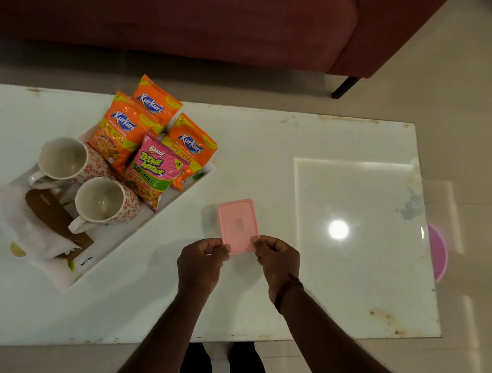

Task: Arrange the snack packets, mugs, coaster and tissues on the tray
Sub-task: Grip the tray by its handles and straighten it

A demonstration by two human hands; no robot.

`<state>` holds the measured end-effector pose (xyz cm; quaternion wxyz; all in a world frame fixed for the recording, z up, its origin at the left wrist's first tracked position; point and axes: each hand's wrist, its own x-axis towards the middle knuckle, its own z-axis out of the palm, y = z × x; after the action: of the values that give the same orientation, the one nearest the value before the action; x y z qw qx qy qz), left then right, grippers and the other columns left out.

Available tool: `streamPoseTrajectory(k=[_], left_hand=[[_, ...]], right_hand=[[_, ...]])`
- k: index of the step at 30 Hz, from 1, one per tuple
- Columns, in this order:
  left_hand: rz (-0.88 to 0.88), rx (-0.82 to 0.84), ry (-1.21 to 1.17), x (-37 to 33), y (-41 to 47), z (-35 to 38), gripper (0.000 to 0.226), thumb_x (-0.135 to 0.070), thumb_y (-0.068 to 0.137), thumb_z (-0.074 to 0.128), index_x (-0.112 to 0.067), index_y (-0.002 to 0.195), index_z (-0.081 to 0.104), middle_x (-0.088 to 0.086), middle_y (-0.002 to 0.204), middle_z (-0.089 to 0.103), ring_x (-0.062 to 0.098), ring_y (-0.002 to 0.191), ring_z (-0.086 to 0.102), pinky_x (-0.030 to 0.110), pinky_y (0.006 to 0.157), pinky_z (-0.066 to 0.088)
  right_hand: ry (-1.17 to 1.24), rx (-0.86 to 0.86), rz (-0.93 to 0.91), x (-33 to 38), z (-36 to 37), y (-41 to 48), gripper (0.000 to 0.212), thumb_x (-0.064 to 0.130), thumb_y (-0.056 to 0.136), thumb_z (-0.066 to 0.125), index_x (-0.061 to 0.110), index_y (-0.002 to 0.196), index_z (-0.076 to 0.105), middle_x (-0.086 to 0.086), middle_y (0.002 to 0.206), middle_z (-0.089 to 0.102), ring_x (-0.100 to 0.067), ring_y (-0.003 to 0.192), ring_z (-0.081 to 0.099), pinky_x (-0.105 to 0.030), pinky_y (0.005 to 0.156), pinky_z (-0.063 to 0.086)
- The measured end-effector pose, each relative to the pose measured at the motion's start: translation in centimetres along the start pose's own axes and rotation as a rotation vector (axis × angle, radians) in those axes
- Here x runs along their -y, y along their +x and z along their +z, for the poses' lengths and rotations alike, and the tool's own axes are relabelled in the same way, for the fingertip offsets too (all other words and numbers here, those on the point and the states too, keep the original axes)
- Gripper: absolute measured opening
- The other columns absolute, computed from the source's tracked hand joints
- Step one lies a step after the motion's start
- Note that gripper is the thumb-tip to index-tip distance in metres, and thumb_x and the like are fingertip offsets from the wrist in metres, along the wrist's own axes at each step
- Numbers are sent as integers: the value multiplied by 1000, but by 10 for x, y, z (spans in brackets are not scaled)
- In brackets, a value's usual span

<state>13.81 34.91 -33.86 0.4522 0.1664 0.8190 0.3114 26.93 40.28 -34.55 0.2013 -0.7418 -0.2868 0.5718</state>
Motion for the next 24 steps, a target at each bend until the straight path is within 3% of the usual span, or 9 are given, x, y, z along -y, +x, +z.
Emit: streamPoseTrajectory(k=[4, 7, 11, 14, 16, 18, 21, 24], left_hand=[[-49, 12, -87, 2, -9, -11, 52, -40, 80, 76, -9, 121, 66, 2, 90, 76, 15, 77, 73, 39, 74, 62], [-111, -47, -215, 21, -18, -30, 35, -34, 83, 74, -13, 111, 70, 0, 87, 75, 15, 76, 74, 39, 69, 62], [-186, -285, -422, 65, -34, -77, 7, -22, 91, 65, -21, 96, 71, 5, 89, 74, 21, 75, 73, 35, 62, 57], [-211, -527, -482, 98, -48, -128, 14, -27, 90, 63, -15, 94, 69, 2, 74, 69, 14, 59, 64, 28, 59, 53], [-219, -682, -484, 110, -54, -164, 26, -42, 85, 62, -17, 94, 66, -6, 59, 64, 2, 45, 55, 17, 47, 49], [-245, -748, -539, 117, -51, -198, 33, -44, 87, 57, -18, 105, 64, -14, 57, 63, 0, 43, 52, 11, 41, 43], [-272, -722, -594, 127, -28, -233, 35, -29, 98, 48, -6, 123, 56, -14, 67, 63, -6, 51, 57, 5, 40, 42], [-226, -652, -588, 120, 2, -254, 38, -27, 99, 49, -6, 130, 53, -2, 94, 62, 5, 81, 62, 9, 52, 51]], right_hand=[[-117, 13, -27, 5, -6, -5, 25, 40, 75, 80, 20, 88, 74, 9, 81, 72, -9, 78, 64, -30, 81, 55], [-227, -65, -140, 17, -10, -9, 41, 45, 76, 78, 21, 108, 72, 8, 83, 70, -10, 83, 65, -30, 86, 53], [-279, -87, -298, 51, 5, -10, 43, 41, 79, 76, 18, 115, 70, -1, 97, 72, -15, 94, 66, -31, 92, 52], [-320, -44, -406, 85, 34, -8, 35, 37, 83, 73, 20, 114, 70, 1, 100, 72, -12, 95, 66, -25, 89, 49], [-348, -22, -467, 111, 56, -1, 34, 34, 87, 70, 17, 116, 70, 0, 106, 73, -8, 94, 64, -20, 85, 44], [-396, -8, -499, 137, 82, 9, 35, 33, 90, 65, 15, 120, 68, -2, 114, 72, -10, 100, 63, -19, 87, 43], [-508, 33, -511, 172, 118, 27, 39, 33, 95, 59, 11, 127, 64, -8, 129, 65, -23, 121, 58, -29, 103, 42], [-678, 123, -492, 196, 151, 47, 44, 33, 98, 53, 7, 133, 58, -11, 139, 58, -27, 130, 51, -33, 110, 36]])
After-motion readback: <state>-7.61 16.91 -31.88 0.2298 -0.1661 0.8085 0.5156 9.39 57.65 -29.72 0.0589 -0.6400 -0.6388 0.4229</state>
